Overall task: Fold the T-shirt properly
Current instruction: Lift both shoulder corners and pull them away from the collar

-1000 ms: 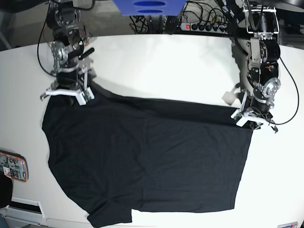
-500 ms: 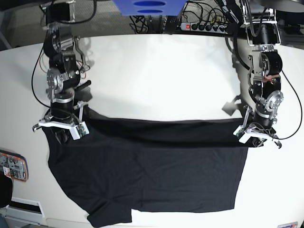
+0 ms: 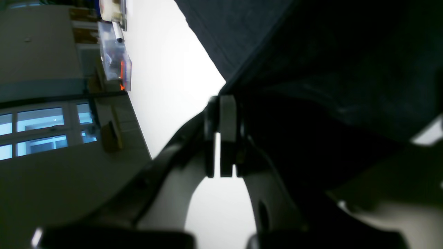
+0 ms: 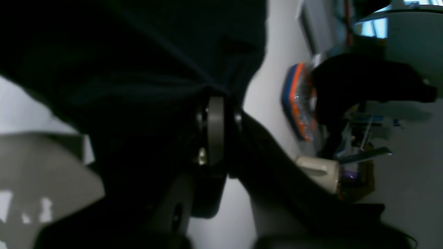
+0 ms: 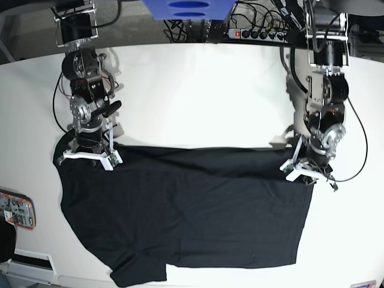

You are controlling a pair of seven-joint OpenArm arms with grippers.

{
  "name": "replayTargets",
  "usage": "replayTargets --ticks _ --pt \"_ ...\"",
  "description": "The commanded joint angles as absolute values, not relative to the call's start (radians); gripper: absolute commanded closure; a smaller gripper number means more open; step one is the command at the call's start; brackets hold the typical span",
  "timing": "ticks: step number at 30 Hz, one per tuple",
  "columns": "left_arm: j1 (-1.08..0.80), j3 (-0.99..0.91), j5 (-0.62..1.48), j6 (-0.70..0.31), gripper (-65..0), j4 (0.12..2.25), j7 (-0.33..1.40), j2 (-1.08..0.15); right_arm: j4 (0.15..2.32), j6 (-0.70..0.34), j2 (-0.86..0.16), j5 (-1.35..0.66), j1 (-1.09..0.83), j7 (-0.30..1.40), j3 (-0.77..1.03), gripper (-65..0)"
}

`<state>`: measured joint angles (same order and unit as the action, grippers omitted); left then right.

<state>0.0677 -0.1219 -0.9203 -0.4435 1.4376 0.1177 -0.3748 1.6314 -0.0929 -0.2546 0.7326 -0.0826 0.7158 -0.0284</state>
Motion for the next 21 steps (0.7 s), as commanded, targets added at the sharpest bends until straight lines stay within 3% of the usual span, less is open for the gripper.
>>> replayTargets --ticks 1,13,21 --pt "0.097 -0.128 -0.921 -0.42 0.0 1.454 0.11 -0.387 1.624 -0.079 -0.263 0.742 -0.068 0.707 -0.025 0.0" --pt "0.211 -0.125 -0.923 -0.42 0.0 1.317 0.11 -0.389 1.451 -0.079 -0.263 0.742 0.142 0.704 -0.094 0.0" --pt "0.268 -0.125 -0.923 -0.42 0.0 1.3 0.11 -0.389 1.336 -0.079 -0.263 0.742 0.156 0.704 -0.094 0.0"
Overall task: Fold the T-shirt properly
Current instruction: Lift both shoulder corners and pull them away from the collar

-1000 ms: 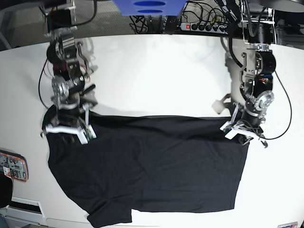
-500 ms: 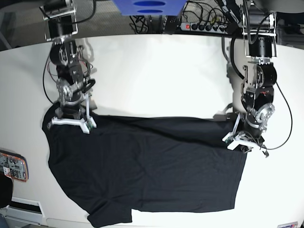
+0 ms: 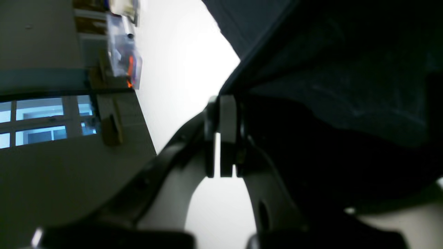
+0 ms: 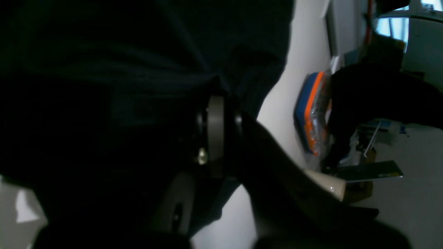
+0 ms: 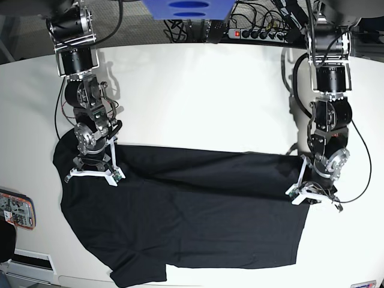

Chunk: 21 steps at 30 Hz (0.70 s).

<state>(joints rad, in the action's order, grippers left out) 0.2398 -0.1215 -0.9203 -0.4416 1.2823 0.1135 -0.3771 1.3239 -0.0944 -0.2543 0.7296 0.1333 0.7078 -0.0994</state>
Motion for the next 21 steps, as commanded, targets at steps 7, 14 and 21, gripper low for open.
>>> replayTargets --ticks 7,14,21 --pt "0.308 -0.107 -0.923 -0.42 0.0 1.228 0.108 -0.387 1.239 -0.079 -0.263 0.742 0.174 0.65 -0.09 0.0" --pt "0.346 -0.039 -0.923 -0.42 0.0 1.142 0.108 -0.387 1.225 -0.079 -0.263 0.742 0.282 0.648 -0.094 0.0" --pt "0.349 -0.039 -0.924 -0.42 0.0 1.142 0.11 -0.389 1.165 -0.079 -0.263 0.742 0.283 0.648 -0.094 0.0"
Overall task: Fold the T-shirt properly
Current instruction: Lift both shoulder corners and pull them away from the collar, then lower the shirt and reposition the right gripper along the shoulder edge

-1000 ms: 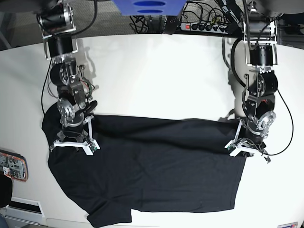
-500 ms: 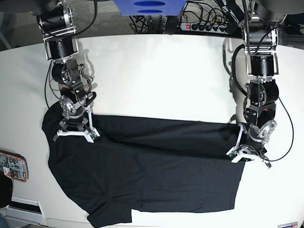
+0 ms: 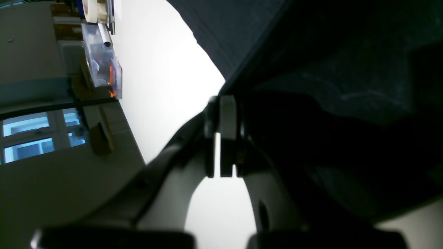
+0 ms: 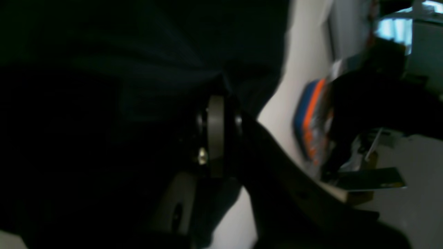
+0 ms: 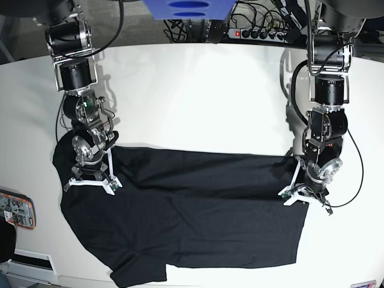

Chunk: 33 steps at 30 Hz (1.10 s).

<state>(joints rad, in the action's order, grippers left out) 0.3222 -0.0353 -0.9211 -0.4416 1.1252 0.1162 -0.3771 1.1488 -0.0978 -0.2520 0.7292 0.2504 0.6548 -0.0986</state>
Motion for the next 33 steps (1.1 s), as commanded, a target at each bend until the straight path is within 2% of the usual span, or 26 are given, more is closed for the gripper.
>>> replayTargets --ticks 1,9,24,28,33 --pt "0.349 -0.039 -0.924 -0.42 0.0 1.133 0.11 -0.39 1.147 -0.079 -0.263 0.742 0.283 0.647 -0.094 0.0" --pt "0.386 -0.044 -0.924 -0.418 0.0 1.021 0.11 -0.415 1.078 -0.076 -0.263 0.742 0.283 0.527 -0.091 0.0" --pt "0.384 -0.039 -0.924 -0.418 0.0 1.021 0.11 -0.41 1.078 -0.074 -0.263 0.742 0.285 0.524 -0.09 0.0" --pt "0.383 -0.039 -0.923 -0.418 0.0 1.021 0.11 -0.407 1.078 -0.074 -0.263 0.742 0.285 0.524 -0.09 -14.3" --pt "0.383 -0.044 -0.923 -0.418 0.0 1.021 0.11 -0.395 1.078 -0.074 -0.263 0.742 0.329 0.526 -0.09 -29.0"
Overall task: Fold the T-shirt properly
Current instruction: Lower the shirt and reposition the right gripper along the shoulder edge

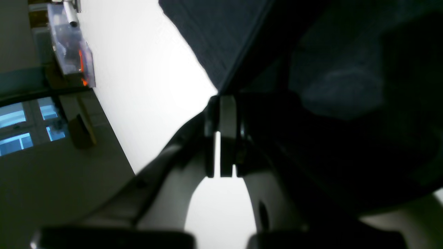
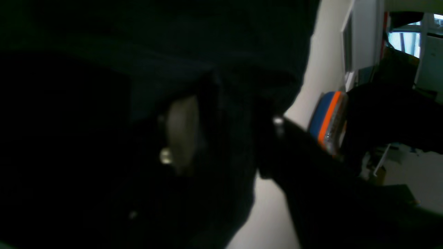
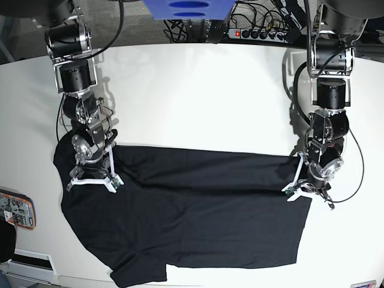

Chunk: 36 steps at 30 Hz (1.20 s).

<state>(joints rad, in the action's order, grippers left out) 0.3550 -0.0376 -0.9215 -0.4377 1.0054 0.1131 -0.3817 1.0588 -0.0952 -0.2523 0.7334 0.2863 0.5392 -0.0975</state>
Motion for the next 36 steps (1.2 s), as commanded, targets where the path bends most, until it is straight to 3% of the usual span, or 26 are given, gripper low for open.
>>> replayTargets --ticks 1,7,14,33,34,36 --pt "0.383 -0.044 -0.923 -0.418 0.0 1.021 0.11 -0.395 1.078 -0.074 -0.263 0.742 0.348 0.526 -0.09 -31.6" --pt "0.383 -0.041 -0.923 -0.418 0.0 1.02 0.11 -0.395 1.078 -0.073 -0.174 0.742 0.432 0.527 -0.044 -40.2" --pt "0.383 -0.045 -0.923 -0.418 0.0 1.018 0.11 -0.398 1.089 -0.073 -0.133 0.742 0.432 0.524 0.094 -40.2" --pt "0.39 -0.045 -0.924 -0.42 0.0 1.017 0.114 -0.4 1.242 -0.073 -0.131 0.743 0.415 0.524 0.096 -40.2" --pt "0.39 -0.045 -0.924 -0.42 -2.1 1.017 0.114 -0.4 1.248 -0.073 -0.131 0.743 0.401 0.524 0.096 -40.2" --pt "0.392 -0.045 -0.924 -0.42 -17.2 1.018 0.114 -0.4 1.271 -0.073 -0.131 0.743 0.374 0.524 0.096 -40.2"
